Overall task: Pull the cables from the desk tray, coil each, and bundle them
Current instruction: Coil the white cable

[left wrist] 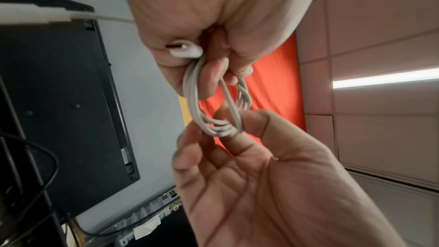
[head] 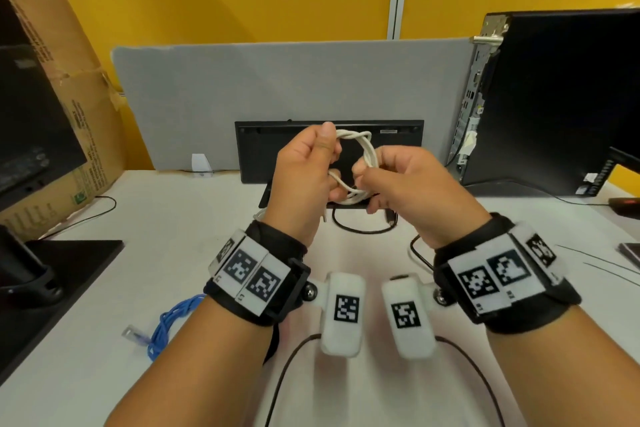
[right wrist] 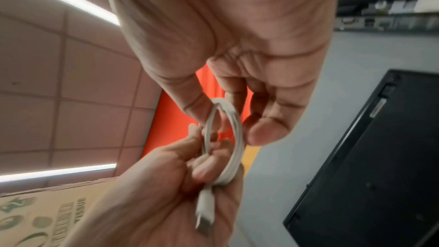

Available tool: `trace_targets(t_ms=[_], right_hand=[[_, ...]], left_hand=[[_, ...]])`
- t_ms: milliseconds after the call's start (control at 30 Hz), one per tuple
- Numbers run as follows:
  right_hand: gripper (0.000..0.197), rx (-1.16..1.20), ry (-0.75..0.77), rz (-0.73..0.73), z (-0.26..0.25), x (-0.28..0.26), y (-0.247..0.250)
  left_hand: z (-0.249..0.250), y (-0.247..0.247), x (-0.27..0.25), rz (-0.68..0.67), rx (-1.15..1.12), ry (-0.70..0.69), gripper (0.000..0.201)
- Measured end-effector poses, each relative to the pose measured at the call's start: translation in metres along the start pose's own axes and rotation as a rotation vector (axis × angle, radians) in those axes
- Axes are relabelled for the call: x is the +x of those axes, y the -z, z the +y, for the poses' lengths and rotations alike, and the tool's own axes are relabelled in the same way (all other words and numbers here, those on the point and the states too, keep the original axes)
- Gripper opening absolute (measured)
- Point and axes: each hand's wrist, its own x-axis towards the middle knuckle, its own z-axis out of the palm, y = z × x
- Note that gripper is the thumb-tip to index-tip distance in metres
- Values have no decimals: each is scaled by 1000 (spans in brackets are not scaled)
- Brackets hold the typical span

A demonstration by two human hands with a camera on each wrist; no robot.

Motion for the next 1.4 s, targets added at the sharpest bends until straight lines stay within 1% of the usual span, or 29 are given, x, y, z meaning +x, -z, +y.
trace_targets(t_ms=[100, 167, 233, 367, 433, 500, 533, 567, 633, 700, 767, 833, 900, 1000, 1067, 1133, 1200, 1267, 1400], right_hand=[[13, -89, -18, 79, 2, 3, 5], [9, -132, -25, 94, 3, 3, 8], [7, -130, -40, 114, 2, 3, 11], [13, -114, -20, 198, 0, 2, 18], [15, 3, -33, 221, -2, 1, 20], [19, 236, -99, 194, -6, 1, 20], [21, 313, -123, 179, -6, 1, 20], [22, 334, -133, 163, -6, 2, 21], [25, 235, -116, 126, -5, 3, 23], [22, -50, -42, 101, -6, 1, 25], [18, -341, 67, 99, -7, -1, 27], [16, -445, 111, 86, -7, -2, 31], [15, -543, 131, 71, -6, -2, 34], [14, -748, 177, 84, -3, 3, 39], [14, -872, 211, 105, -1, 5, 38], [15, -909, 222, 129, 2, 8, 34], [14, -811, 226, 182, 6, 9, 32], [11, -637, 226, 199, 9, 8, 28], [8, -89, 154, 160, 12, 7, 15]], left_hand=[[-3, 1, 2, 3, 10, 15, 34], [-6, 1, 3, 17, 33, 11, 35], [-8, 2, 4, 51, 52, 21, 35], [-14, 5, 5, 112, 110, 57, 35], [-15, 6, 5, 113, 117, 73, 35], [-15, 6, 5, 112, 101, 96, 35], [-15, 7, 6, 112, 97, 108, 35], [-15, 7, 7, 112, 103, 116, 35], [-14, 9, 8, 110, 130, 124, 37], [-13, 9, 9, 106, 162, 128, 37], [-14, 8, 8, 117, 221, 127, 36], [-13, 6, 7, 128, 241, 126, 36], [-12, 5, 6, 131, 210, 132, 36], [-8, 3, 4, 143, 78, 187, 36], [-5, 1, 2, 119, -94, 241, 36], [-3, -2, 0, 94, -286, 287, 36], [-2, -3, 0, 75, -447, 303, 36], [-1, -2, 1, 65, -555, 296, 36], [-3, -3, 4, 70, -661, 281, 37]])
